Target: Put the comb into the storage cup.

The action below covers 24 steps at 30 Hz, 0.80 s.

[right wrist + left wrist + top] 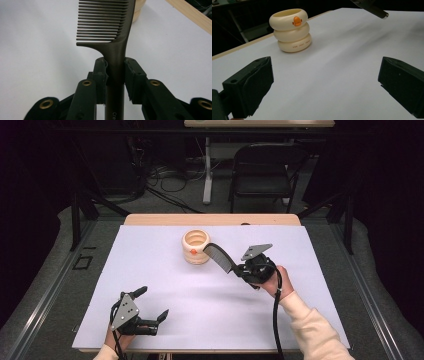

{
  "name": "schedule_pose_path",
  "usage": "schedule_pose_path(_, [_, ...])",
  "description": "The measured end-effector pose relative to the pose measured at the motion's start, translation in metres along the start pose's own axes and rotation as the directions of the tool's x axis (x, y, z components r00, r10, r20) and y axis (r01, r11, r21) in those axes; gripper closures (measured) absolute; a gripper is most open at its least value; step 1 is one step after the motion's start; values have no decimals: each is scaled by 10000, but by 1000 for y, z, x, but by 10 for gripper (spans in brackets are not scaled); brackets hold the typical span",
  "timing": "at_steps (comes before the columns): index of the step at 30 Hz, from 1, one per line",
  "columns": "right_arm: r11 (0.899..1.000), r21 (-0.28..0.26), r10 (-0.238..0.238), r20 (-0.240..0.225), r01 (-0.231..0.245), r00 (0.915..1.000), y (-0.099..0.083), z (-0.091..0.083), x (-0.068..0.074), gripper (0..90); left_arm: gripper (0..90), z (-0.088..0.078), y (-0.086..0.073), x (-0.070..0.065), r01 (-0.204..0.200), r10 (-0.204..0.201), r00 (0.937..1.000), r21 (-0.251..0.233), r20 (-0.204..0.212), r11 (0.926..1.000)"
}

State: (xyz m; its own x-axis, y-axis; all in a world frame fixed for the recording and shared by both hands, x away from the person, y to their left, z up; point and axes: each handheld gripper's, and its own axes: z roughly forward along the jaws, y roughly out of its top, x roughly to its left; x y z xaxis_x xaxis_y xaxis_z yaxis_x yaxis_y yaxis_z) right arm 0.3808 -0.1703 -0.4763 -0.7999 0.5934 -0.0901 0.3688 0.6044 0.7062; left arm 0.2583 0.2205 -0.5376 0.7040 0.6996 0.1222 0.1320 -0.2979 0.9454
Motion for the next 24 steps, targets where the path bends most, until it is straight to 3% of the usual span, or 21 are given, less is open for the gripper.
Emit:
schedule_pose_path(6, [9997, -149, 197, 78, -195, 9998, -1, -1, -1, 725, 0, 0, 0, -1, -16, 16, 10000, 11, 22, 10000])
schedule_pose_path(24, [9977, -649, 210, 242, -194, 9995, 1, -2, -1, 724, 0, 1, 0, 0, 4, -4, 10000, 4, 15, 10000])
